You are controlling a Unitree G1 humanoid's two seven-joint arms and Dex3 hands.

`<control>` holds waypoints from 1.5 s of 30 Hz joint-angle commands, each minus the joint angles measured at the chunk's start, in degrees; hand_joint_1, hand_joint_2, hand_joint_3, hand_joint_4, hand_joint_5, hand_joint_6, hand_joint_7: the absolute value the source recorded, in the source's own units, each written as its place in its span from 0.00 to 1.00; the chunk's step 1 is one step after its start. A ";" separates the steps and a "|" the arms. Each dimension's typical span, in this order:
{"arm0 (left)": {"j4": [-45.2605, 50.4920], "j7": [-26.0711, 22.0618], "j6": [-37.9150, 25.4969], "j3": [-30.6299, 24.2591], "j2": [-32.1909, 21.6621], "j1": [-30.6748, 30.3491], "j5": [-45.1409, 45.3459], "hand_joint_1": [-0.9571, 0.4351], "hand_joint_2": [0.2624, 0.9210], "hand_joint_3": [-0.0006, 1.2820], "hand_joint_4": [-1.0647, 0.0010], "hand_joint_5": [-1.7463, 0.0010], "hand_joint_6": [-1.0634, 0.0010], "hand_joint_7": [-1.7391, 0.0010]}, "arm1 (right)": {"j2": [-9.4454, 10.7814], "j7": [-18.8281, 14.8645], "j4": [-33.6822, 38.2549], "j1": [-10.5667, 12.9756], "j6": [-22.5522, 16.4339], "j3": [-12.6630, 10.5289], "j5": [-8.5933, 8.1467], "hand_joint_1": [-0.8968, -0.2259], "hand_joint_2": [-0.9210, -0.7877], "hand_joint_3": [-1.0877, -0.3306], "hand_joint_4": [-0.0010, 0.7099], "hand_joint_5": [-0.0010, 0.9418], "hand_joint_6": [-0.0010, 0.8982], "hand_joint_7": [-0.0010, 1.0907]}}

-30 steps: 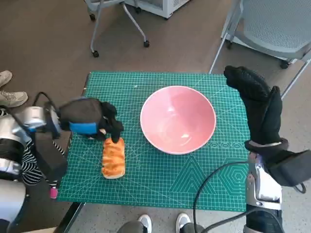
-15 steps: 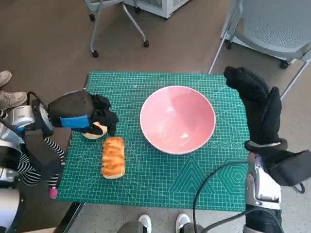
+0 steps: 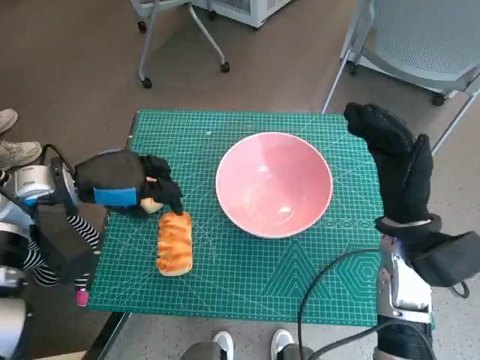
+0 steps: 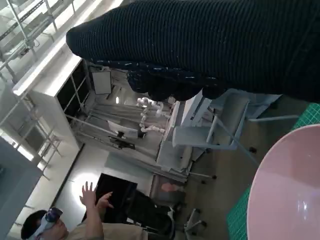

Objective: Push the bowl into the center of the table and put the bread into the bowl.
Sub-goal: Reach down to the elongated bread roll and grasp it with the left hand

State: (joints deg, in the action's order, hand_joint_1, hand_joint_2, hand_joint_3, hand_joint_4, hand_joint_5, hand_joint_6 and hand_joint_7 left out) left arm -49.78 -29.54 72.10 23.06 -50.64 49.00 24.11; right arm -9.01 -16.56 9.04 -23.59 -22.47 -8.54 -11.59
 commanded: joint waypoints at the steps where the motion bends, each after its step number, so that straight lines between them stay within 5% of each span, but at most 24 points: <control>1: 2.58 -2.11 0.63 0.52 -2.05 -1.19 2.01 0.31 0.55 0.00 0.93 0.99 0.96 0.86 | -0.11 -0.36 0.96 0.21 0.61 -0.14 -0.98 0.26 0.00 0.46 0.29 0.00 0.10 0.52; 20: 1.65 5.41 6.65 -0.18 1.06 -1.16 12.15 0.33 0.56 0.00 0.91 0.99 0.92 0.85 | -0.26 -0.25 0.12 0.44 0.86 -0.04 -0.61 0.25 0.00 0.46 0.28 0.00 0.10 0.52; 45: -1.26 20.86 5.47 5.22 6.41 -1.20 27.98 0.37 0.62 0.01 0.85 0.99 0.86 0.85 | -0.75 -0.13 -1.75 2.30 1.04 -0.37 -0.41 0.25 0.00 0.46 0.28 0.00 0.10 0.52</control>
State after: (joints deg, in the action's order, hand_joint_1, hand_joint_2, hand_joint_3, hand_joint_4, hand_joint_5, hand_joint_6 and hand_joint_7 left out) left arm -49.76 -10.40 77.93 26.96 -44.92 47.84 50.44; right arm -9.33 -16.69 7.42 -23.00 -22.29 -8.73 -11.57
